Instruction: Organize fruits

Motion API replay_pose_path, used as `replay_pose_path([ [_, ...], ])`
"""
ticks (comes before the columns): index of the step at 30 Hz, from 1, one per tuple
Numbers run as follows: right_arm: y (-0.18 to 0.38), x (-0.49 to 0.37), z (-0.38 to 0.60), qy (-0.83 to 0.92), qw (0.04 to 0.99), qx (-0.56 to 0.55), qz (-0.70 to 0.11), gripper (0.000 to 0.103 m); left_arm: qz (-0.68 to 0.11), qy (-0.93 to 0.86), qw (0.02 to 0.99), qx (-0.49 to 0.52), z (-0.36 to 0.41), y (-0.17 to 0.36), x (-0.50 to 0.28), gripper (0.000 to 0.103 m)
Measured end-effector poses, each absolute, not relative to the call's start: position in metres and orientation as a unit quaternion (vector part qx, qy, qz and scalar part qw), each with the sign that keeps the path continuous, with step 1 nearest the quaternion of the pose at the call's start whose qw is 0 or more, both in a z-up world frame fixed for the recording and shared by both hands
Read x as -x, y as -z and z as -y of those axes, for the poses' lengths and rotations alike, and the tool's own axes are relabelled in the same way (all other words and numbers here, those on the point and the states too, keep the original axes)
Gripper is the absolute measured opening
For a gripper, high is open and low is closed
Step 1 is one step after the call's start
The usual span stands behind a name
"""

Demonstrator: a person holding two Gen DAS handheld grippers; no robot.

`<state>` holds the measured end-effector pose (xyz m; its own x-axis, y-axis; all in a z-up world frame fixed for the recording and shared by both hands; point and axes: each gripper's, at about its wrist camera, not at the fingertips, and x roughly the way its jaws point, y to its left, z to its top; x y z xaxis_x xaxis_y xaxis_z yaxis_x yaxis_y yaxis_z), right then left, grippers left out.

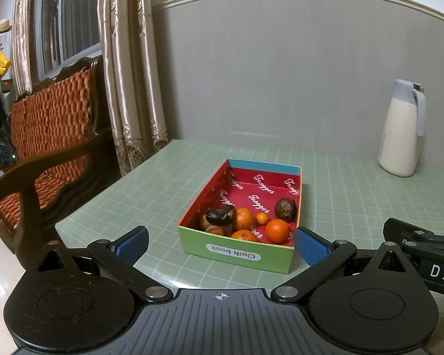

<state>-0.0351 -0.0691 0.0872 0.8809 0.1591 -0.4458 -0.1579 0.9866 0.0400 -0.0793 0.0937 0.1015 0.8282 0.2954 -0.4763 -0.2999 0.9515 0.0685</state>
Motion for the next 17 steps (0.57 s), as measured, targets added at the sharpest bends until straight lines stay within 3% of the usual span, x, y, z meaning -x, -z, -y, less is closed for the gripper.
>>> replay_pose_path([
  [17, -0.0859, 0.0296, 0.0674, -0.086, 0.969, -0.006, -0.229, 0.103, -0.228, -0.164, 0.960, -0.009, -0.0890, -0.1014, 0.0717, 0.103],
])
